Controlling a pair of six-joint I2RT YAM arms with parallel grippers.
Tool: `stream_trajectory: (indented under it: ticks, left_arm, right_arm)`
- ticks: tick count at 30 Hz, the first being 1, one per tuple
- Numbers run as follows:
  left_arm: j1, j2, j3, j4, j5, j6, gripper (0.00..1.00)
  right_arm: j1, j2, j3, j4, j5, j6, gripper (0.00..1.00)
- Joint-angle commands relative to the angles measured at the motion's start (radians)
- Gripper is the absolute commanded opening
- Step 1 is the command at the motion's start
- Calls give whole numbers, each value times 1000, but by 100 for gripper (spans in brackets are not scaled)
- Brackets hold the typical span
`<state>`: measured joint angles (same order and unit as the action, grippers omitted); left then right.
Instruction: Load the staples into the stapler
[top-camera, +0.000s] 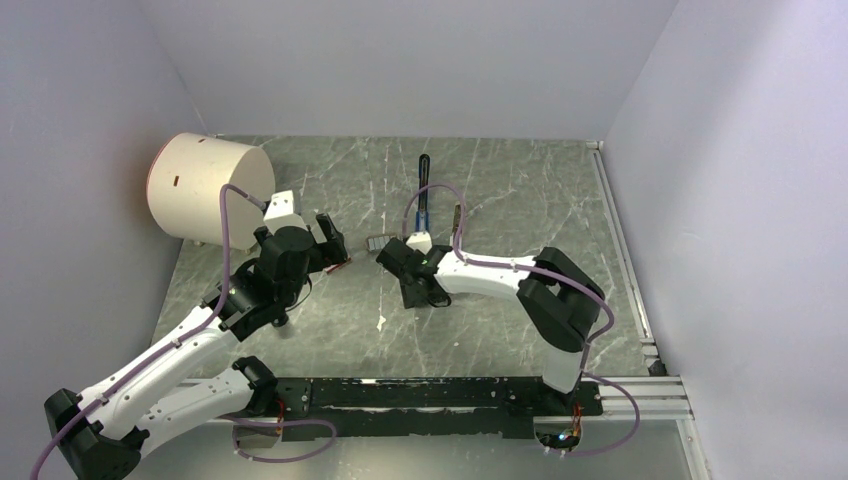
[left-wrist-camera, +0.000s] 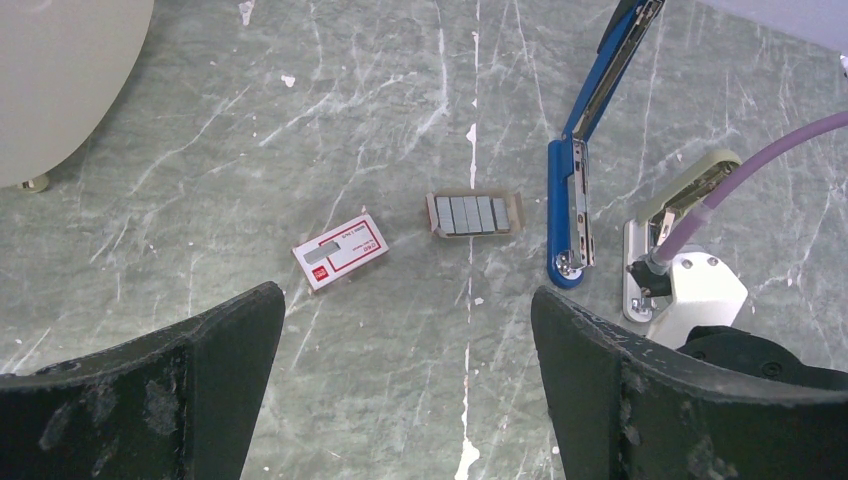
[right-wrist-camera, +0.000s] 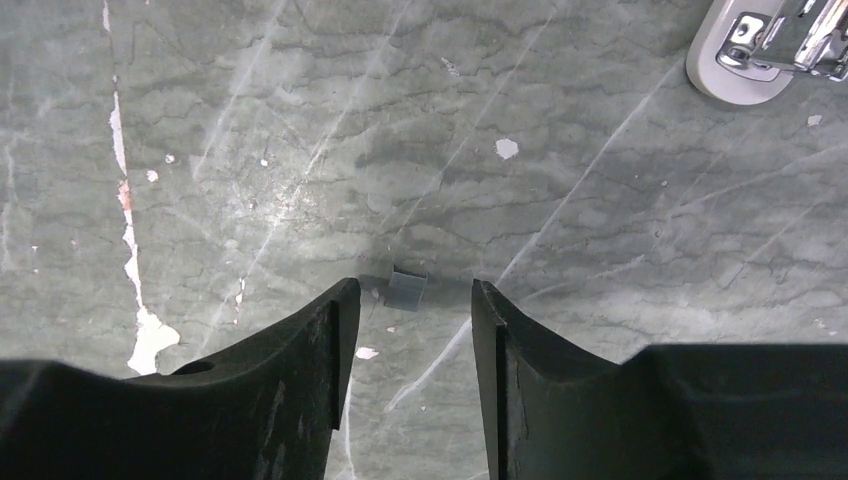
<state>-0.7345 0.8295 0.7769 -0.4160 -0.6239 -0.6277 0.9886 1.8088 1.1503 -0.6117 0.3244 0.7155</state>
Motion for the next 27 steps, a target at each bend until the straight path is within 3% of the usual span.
stream_trajectory:
  ticks: [1, 10, 19, 27]
  left_arm:
    - [6, 3, 7, 19, 9, 1, 98]
    - [7, 1, 5, 19, 10, 0, 98]
    - [7, -1, 5, 16, 9, -1, 98]
    - [6, -5, 5, 14, 6, -1, 98]
  right_arm:
    - [1, 20, 12, -8, 20, 18, 48]
    - [-9, 21, -7, -11, -8, 12, 29]
    - [-30, 15, -32, 37, -73, -4, 28]
    - [-41, 30, -12, 38, -46, 2, 35]
